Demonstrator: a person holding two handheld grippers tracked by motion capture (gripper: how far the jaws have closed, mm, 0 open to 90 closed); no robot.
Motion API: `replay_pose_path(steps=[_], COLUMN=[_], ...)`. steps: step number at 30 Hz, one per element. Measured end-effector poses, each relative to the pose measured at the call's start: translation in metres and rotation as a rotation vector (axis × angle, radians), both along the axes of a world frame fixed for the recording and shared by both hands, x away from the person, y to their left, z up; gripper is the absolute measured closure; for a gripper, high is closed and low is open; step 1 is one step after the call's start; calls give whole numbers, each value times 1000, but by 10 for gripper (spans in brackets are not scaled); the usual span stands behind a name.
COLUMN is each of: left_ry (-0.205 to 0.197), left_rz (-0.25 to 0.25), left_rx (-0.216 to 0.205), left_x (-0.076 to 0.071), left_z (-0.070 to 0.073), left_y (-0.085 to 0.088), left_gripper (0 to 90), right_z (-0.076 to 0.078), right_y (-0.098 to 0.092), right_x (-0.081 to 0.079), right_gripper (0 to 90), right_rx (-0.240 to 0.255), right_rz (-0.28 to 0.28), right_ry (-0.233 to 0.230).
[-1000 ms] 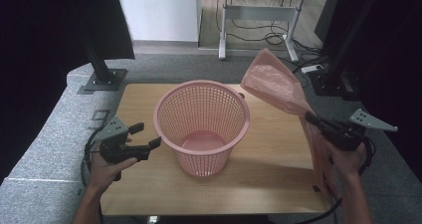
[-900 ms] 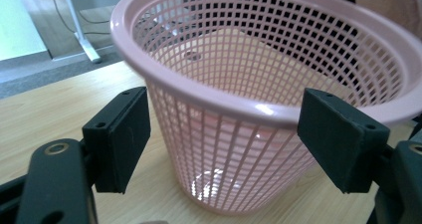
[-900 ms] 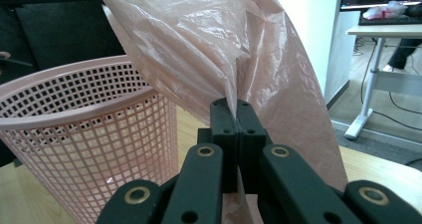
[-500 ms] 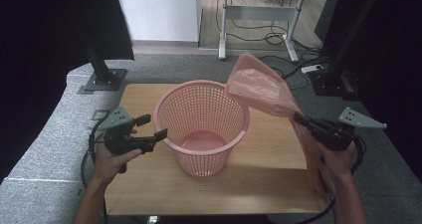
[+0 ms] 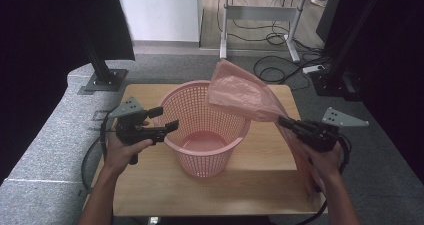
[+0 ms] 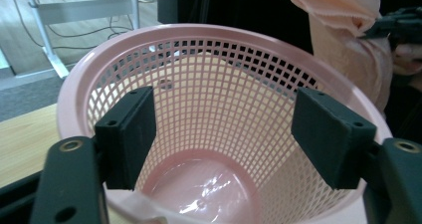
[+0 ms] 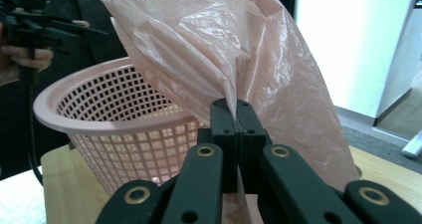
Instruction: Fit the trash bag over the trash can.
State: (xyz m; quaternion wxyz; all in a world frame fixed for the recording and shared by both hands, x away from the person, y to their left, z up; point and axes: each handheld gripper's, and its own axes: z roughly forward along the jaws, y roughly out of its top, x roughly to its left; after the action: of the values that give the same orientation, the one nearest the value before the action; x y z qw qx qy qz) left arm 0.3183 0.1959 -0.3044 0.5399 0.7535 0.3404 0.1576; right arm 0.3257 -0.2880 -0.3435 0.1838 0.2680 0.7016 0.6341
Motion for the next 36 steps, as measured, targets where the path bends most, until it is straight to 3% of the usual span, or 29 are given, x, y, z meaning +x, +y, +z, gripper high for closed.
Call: replay_pose_path(steps=[14, 36], left_ry=[-13, -15], left_rz=[-6, -67], left_rx=[-21, -34], left_x=[6, 10], left_z=[6, 17], left_y=[-7, -25], left_gripper=[268, 254], right_z=[1, -5], right_y=[17, 40], right_x=[1, 5], right_gripper=[891, 891], right_rx=[-23, -68], right_rz=[37, 76], right_ry=[-5, 0])
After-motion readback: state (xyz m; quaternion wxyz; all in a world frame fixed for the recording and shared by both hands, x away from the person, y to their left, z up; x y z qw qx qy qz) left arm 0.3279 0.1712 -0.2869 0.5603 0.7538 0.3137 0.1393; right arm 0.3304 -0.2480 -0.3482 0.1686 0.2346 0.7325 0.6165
